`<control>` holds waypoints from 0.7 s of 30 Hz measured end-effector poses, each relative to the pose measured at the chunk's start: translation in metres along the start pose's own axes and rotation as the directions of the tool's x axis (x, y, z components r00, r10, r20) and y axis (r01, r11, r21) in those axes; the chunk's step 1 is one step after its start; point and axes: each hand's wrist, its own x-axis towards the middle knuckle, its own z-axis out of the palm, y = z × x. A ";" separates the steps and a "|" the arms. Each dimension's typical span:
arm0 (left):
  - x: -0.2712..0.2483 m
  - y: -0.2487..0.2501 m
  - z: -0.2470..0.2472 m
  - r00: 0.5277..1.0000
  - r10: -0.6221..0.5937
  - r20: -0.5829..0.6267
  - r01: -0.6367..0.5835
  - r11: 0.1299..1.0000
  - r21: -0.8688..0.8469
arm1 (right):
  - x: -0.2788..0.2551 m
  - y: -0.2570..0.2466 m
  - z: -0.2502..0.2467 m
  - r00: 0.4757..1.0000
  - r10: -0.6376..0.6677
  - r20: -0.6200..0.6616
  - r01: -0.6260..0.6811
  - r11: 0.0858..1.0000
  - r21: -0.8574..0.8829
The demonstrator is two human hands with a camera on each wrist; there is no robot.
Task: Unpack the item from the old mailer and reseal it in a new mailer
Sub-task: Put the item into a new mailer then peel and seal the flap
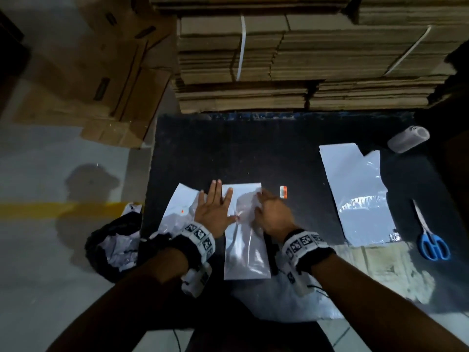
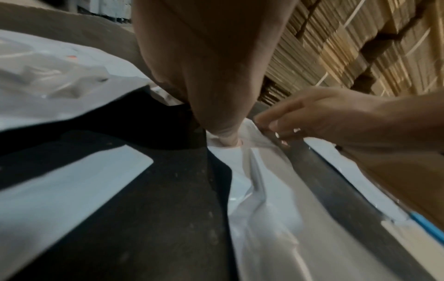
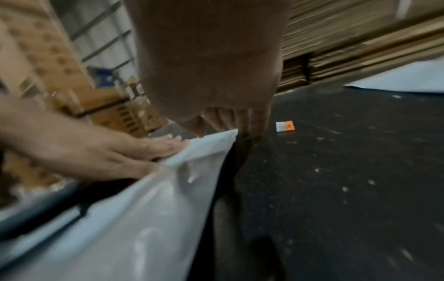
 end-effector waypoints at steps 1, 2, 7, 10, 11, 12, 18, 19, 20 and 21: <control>-0.002 0.001 -0.002 1.000 -0.013 -0.022 0.012 1.000 -0.023 | -0.007 0.000 -0.002 0.999 0.011 -0.049 -0.009 0.999 0.034; -0.005 0.002 -0.004 0.998 -0.037 -0.050 0.034 0.998 -0.052 | -0.015 0.000 -0.003 0.996 0.016 -0.083 -0.012 0.998 0.055; -0.031 0.015 -0.005 0.972 -0.150 -0.181 0.112 0.972 -0.206 | -0.038 0.013 0.013 0.982 0.068 -0.177 -0.035 0.983 0.180; -0.047 0.024 0.002 0.937 -0.216 -0.275 0.093 0.912 -0.400 | -0.039 0.018 0.028 0.977 0.138 -0.165 -0.100 0.971 0.216; -0.051 0.028 0.006 0.936 -0.253 -0.244 0.103 0.861 -0.498 | -0.039 0.018 0.033 0.977 0.140 -0.159 -0.100 0.967 0.236; -0.055 0.034 0.009 0.939 -0.291 -0.186 0.138 0.810 -0.571 | -0.039 0.018 0.037 0.978 0.135 -0.160 -0.090 0.962 0.256; -0.062 0.069 0.032 0.912 -0.388 -0.131 0.101 0.522 -0.847 | -0.037 0.023 0.048 0.971 0.197 -0.134 -0.116 0.881 0.458; -0.063 0.075 0.033 0.905 -0.408 -0.120 0.091 0.461 -0.883 | -0.037 0.025 0.048 0.971 0.207 -0.118 -0.124 0.861 0.493; -0.063 0.081 0.033 0.897 -0.430 -0.103 0.079 0.383 -0.920 | -0.039 0.029 0.046 0.973 0.202 -0.112 -0.117 0.847 0.519; -0.064 0.086 0.032 0.888 -0.454 -0.073 0.073 0.295 -0.953 | -0.041 0.033 0.045 0.975 0.192 -0.109 -0.104 0.837 0.537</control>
